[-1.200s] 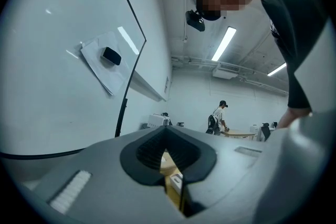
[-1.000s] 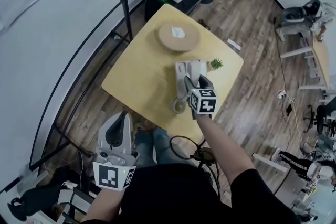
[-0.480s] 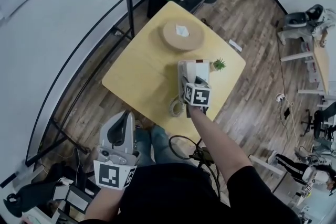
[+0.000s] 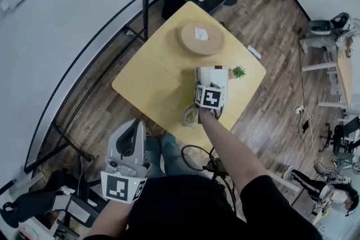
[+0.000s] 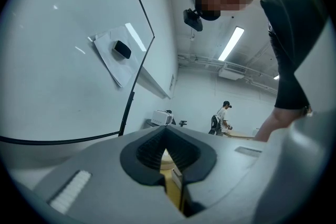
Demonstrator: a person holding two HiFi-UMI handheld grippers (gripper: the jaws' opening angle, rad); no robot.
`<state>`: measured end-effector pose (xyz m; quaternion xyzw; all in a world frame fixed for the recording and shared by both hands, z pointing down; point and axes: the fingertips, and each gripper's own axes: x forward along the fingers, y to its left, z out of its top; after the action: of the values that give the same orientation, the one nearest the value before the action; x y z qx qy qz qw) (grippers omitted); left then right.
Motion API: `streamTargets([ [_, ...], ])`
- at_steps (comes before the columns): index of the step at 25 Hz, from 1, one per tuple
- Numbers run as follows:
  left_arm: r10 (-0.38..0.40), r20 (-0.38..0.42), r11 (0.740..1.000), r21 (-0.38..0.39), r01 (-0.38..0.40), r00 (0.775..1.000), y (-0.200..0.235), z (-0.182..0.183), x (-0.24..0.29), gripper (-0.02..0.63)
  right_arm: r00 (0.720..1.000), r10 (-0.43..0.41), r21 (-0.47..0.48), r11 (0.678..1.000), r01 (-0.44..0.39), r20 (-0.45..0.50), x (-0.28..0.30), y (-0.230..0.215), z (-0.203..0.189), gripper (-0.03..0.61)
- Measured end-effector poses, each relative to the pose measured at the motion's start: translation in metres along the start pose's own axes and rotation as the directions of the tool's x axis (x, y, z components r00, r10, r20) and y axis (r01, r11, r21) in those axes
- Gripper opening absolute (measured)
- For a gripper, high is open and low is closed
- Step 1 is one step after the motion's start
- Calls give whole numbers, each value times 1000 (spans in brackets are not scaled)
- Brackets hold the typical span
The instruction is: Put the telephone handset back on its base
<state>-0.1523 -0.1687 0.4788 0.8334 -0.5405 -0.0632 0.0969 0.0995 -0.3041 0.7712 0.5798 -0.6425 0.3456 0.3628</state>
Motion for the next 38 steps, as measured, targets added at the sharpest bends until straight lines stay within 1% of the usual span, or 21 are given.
streamTargets([
  [5,2,-5,1000,-4,-2,1000,2,-3,-1,0,999,-30,-19,999,30,-19,2,1,0,224],
  [9,-2,9,1000,-3,2,1000,4,3,2,0,999,-3,-22,1000,2,-46,4,2,4,224],
  [11,0,9,1000,-7,1,1000,4,3,1,0,999,16,-28,999,-17,-52,5,3,6,253],
  [13,1,7,1000,-11,-1,1000,4,1,-1,0,999,23,-31,999,-25,-43,3,5,9,262],
  [18,8,16,1000,-25,-8,1000,7,3,0,0,999,27,-34,999,-27,22,-16,10,29,262],
  [21,-3,31,1000,-16,3,1000,5,14,3,0,993,54,-28,998,-51,106,-53,12,47,261],
  [23,-17,47,1000,-6,17,999,1,26,6,0,980,94,-41,995,-88,174,-90,14,59,251],
  [26,-44,78,999,12,43,996,-7,47,13,0,947,150,-88,988,-129,286,-152,17,80,223],
  [28,-65,99,998,23,63,993,-12,61,19,0,914,173,-134,982,-132,367,-197,19,94,184],
  [30,-88,111,996,37,85,990,-20,74,24,0,875,187,-182,976,-116,446,-240,20,106,146],
  [33,-119,134,992,67,111,984,-32,94,30,0,806,202,-250,966,-69,557,-297,27,119,62],
  [36,-145,154,986,105,129,977,-44,113,32,0,729,231,-299,954,-38,644,-346,38,123,34],
  [38,-165,163,980,135,143,973,-52,125,34,0,678,241,-307,951,-24,694,-371,44,124,27],
])
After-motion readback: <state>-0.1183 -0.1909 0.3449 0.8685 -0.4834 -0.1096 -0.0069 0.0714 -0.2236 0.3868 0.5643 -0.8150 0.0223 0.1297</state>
